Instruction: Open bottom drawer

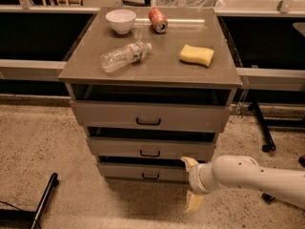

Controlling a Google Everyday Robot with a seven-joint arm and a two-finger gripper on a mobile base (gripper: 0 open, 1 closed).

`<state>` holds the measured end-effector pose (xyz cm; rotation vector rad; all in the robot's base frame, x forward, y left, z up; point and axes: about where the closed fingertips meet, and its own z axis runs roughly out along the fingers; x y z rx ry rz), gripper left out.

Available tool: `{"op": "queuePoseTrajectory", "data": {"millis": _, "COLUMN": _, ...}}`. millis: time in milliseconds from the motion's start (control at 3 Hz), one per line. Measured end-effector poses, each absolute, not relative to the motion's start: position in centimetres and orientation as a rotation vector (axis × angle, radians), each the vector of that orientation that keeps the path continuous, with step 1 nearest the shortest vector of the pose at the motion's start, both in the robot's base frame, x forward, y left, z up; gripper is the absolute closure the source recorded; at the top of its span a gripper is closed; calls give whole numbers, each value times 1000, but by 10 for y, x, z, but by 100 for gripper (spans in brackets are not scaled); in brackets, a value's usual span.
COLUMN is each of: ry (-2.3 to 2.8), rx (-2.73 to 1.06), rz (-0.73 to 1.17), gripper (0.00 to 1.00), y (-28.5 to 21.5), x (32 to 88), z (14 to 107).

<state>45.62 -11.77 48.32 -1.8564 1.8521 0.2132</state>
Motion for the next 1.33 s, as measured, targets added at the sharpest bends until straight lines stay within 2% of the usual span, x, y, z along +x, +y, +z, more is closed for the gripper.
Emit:
{"op": "queuePoseTrajectory", "data": {"millis": 667, "ry": 1829, "rx": -1862, "rz": 249, "gripper": 0, "y": -116, "x": 471, "z": 471}}
{"op": "queuePoseTrajectory", "data": {"millis": 1000, "ry": 1779, "rx": -1783, "rz": 472, "gripper": 0, "y": -107, "x": 477, "z": 451}}
{"op": "queuePoseTrajectory", "data": {"millis": 1333, "ry": 1733, "rx": -1631, "rz": 633, "gripper": 0, "y": -142, "x": 477, "z": 422}}
